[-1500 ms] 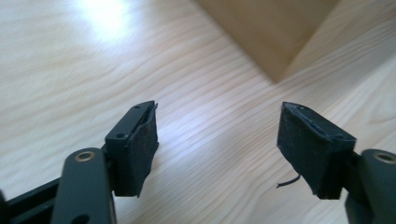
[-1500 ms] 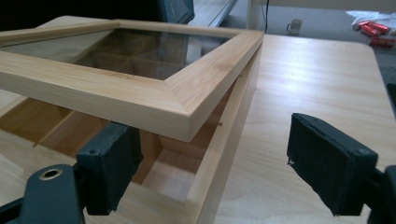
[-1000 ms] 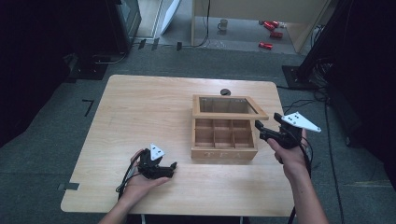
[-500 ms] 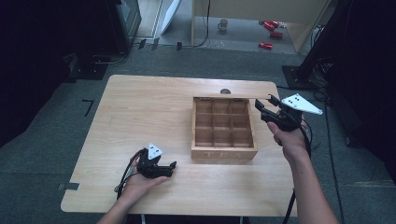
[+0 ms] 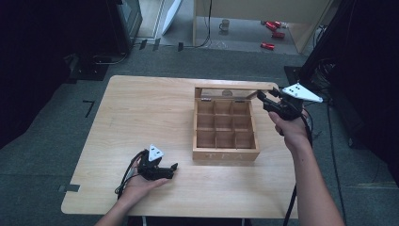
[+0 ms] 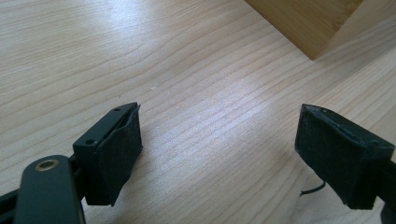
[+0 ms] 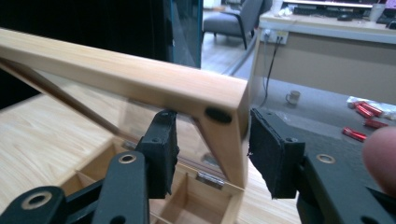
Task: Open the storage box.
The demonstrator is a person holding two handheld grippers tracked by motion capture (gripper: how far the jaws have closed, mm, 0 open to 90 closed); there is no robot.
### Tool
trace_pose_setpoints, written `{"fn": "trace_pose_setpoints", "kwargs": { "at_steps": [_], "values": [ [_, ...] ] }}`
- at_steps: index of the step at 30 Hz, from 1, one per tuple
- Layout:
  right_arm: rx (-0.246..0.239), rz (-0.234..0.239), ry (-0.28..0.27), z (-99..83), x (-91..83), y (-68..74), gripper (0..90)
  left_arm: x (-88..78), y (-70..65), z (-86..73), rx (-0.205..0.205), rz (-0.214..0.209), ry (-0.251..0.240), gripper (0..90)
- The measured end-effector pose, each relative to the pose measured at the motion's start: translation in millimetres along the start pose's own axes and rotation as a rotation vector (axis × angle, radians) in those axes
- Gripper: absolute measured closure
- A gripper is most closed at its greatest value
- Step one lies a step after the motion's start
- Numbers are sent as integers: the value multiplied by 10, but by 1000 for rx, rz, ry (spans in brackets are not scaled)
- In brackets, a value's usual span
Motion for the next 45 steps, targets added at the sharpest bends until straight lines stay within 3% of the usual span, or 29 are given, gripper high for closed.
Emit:
{"fn": "trace_pose_setpoints", "kwargs": {
  "at_steps": [3, 11, 20, 25, 35, 45],
  "values": [
    [-42, -22, 10, -15, 85, -1, 516, -2, -2, -1, -5, -3, -2, 151],
    [-58, -34, -32, 39, 158, -45, 553, -10, -3, -6, -4, -11, -3, 151],
    [-25, 18, -47, 101, 249, -135, 574, -10, -9, -8, -5, -14, -5, 151],
    [-35, 16, -31, 71, 415, -212, 585, -13, -13, -11, -2, -17, -7, 153],
    [-52, -11, 9, 33, 572, -315, 660, -17, -21, -12, -2, -25, -11, 156],
    [14, -59, 26, 130, 722, -352, 663, -20, -33, -14, -2, -31, -13, 158]
  ]
}}
Point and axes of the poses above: each handheld gripper's, and its own axes: x roughly forward along the jaws, z roughly out of its top, y roughly to its left, the point moved 7 cm from there along x, roughly forward along the jaws, and after that the axes turned 8 degrees about x, right-handed, at the moved point
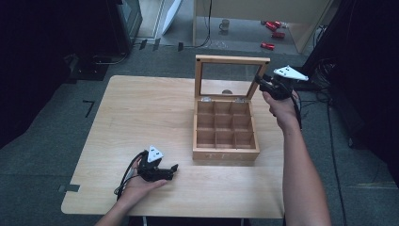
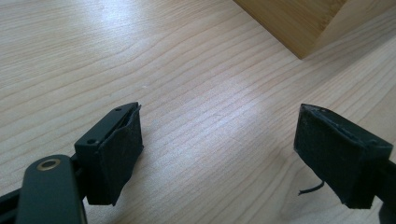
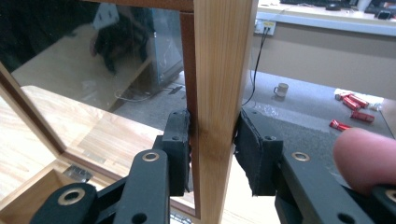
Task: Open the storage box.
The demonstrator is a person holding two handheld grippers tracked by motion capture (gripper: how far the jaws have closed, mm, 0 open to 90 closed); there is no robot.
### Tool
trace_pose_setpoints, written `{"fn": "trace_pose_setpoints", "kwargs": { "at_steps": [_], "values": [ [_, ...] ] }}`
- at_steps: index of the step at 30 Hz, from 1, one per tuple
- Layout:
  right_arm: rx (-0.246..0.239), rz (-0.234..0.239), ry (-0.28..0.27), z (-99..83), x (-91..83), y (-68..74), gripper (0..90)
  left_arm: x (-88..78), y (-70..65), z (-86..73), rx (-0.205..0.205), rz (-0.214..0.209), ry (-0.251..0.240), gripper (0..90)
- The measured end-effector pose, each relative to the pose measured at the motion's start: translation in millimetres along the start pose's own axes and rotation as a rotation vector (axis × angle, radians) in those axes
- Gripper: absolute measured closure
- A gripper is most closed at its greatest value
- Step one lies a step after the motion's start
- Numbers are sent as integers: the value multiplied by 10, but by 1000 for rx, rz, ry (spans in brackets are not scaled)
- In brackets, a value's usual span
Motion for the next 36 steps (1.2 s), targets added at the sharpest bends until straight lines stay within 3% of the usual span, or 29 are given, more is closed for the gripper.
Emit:
{"fn": "trace_pose_setpoints", "kwargs": {
  "at_steps": [5, 11, 21, 30, 36],
  "values": [
    [27, -15, 12, 46, 81, -22, 664, -1, 0, 0, -5, -3, -2, 158],
    [69, -46, 33, 105, 205, -49, 666, 0, 7, -5, -8, 26, 4, 157],
    [146, -134, 65, 177, 446, -86, 673, -4, -3, -12, 4, 35, 7, 157],
    [169, -189, 79, 193, 610, -108, 677, -15, -19, -21, 6, 26, 7, 157],
    [164, -202, 84, 197, 643, -115, 676, -20, -26, -25, 3, 21, 6, 158]
  ]
}}
Point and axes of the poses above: each handheld gripper's, and its own axes: x roughly forward along the jaws, z roughly out of its top, y roughly to its left, the point moved 7 cm from there along x, roughly forward along the jaws, and after that the axes turned 8 degrees about x, right-handed, at the moved point
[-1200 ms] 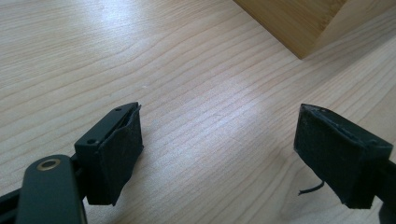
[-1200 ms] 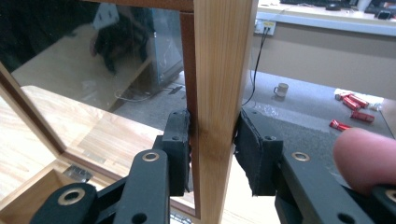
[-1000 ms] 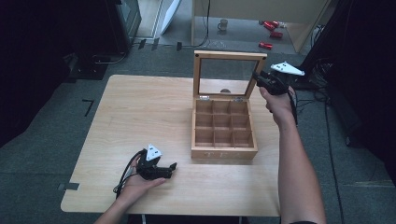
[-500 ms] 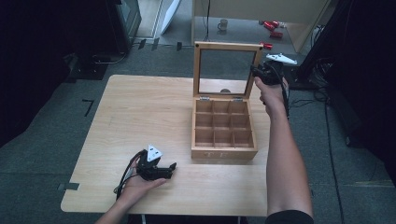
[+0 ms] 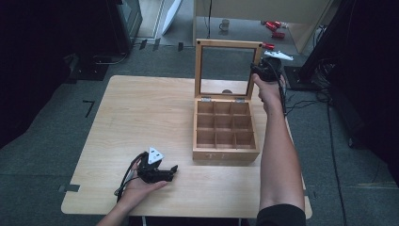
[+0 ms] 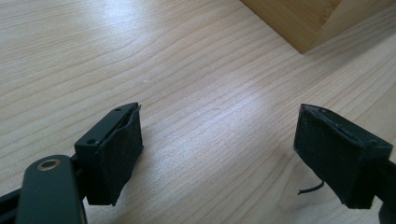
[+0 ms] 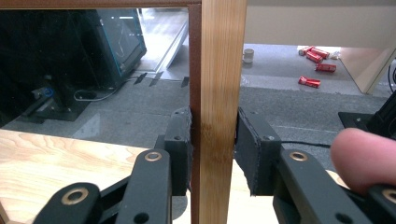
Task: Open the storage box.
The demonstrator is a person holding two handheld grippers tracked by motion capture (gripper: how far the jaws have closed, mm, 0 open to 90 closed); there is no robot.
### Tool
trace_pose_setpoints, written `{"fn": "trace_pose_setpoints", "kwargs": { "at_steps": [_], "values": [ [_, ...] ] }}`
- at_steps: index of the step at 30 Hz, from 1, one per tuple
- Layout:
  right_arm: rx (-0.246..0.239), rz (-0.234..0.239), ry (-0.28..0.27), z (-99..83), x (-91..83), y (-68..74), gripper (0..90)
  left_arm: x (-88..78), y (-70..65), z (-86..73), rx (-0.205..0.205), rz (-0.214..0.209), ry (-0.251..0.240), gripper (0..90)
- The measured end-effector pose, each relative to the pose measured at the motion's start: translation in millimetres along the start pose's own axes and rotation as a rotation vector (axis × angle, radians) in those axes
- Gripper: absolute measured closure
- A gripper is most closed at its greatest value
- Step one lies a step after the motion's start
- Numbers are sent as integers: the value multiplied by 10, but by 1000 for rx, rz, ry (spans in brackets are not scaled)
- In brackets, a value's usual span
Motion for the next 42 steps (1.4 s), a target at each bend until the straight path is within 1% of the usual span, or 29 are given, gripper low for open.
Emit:
{"fn": "trace_pose_setpoints", "kwargs": {
  "at_steps": [5, 8, 9, 10, 11, 14, 16, 19, 21, 22, 25, 27, 28, 29, 30, 36, 40, 42],
  "values": [
    [3, -9, 3, 3, 5, 6, 675, -1, 4, 1, -4, -3, -4, 158],
    [9, 3, 16, -2, -15, 2, 659, -4, 9, 0, -7, -4, -4, 158],
    [10, 7, 22, -6, -23, -1, 625, -4, 9, 0, -7, -3, -4, 158],
    [5, 11, 29, -21, -61, -11, 541, -3, 8, 0, -6, -1, -5, 157],
    [5, 11, 29, -21, -61, -11, 541, -2, 5, 0, -6, -1, -4, 157],
    [-2, 1, 30, -57, -147, -32, 424, -2, 3, -2, 0, 2, 0, 158],
    [-7, 13, 36, -108, -220, -38, 372, -1, 1, -2, 3, 6, 1, 157],
    [-33, 21, 59, -212, -336, -63, 279, -1, -2, -3, 5, 5, 5, 157],
    [-45, 26, 66, -299, -480, -99, 207, -1, -1, -3, 2, 4, 2, 157],
    [-45, 26, 66, -299, -480, -99, 207, -1, 1, -2, 3, 4, 2, 157],
    [-25, 52, 70, -386, -649, -123, 164, -1, 1, -2, 5, 5, 2, 157],
    [-35, 55, 75, -457, -766, -136, 146, 0, -2, -2, 4, 6, 3, 157],
    [-40, 55, 77, -533, -878, -157, 137, 0, -2, -2, 4, 6, 4, 157],
    [-38, 51, 83, -580, -929, -169, 133, 1, -2, -1, 4, 6, 3, 157],
    [-38, 51, 83, -580, -929, -169, 133, 1, -2, -1, 5, 5, 4, 157],
    [-16, 59, 88, -864, -1200, -260, 127, 6, -3, 0, 12, 13, 7, 158],
    [-31, 48, 82, -1046, -1338, -343, 127, 6, -1, 1, 14, 14, 7, 158],
    [-28, 46, 87, -1151, -1394, -383, 127, 8, -4, 2, 10, 14, 5, 158]
  ]
}}
Point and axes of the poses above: each handheld gripper's, and its own axes: x roughly forward along the jaws, z roughly out of its top, y roughly to its left, the point moved 7 cm from there along x, roughly forward along the jaws, and after that the axes turned 8 degrees about x, right-handed, at the moved point
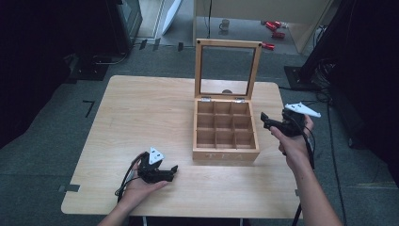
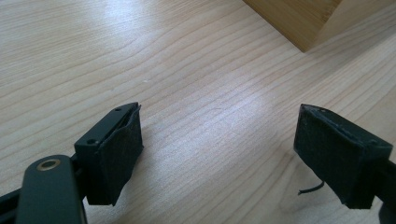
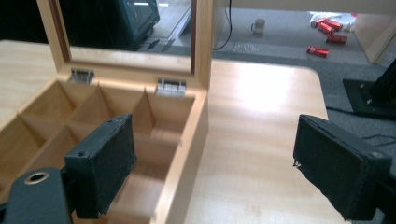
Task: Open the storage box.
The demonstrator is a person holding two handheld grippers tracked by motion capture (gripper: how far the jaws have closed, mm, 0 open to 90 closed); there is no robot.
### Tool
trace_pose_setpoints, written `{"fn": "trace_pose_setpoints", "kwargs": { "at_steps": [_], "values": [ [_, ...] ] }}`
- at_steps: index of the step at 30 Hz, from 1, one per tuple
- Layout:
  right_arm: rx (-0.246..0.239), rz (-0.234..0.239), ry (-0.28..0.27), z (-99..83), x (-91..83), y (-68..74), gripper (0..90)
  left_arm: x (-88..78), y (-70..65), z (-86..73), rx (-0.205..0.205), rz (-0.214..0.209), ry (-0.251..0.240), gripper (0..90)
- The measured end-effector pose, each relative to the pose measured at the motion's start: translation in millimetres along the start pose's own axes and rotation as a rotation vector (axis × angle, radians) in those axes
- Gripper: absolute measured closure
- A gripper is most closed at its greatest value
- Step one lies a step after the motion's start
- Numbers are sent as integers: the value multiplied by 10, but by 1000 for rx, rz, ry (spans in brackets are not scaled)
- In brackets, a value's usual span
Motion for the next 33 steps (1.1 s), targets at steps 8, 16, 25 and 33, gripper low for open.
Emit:
{"fn": "trace_pose_setpoints", "kwargs": {
  "at_steps": [8, 16, 25, 33],
  "values": [
    [-14, -15, 22, -469, -189, -136, 127, -1, 1, -1, 3, 0, 2, 158],
    [-30, -35, 60, -903, -334, -269, 127, 1, 0, -1, 5, 4, 4, 157],
    [-2, -42, 123, -1393, -515, -403, 122, 1, 3, -1, 4, 7, 5, 157],
    [-43, -69, 213, -1794, -551, -419, 105, 7, -5, 0, 8, 17, 8, 157]
  ]
}}
Point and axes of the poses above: each handheld gripper's, and its own axes: x roughly forward along the jaws, z roughly out of its top, y roughly to its left, the point moved 7 cm from there along x, roughly forward along the jaws, and after that the axes turned 8 degrees about x, right-handed, at the moved point
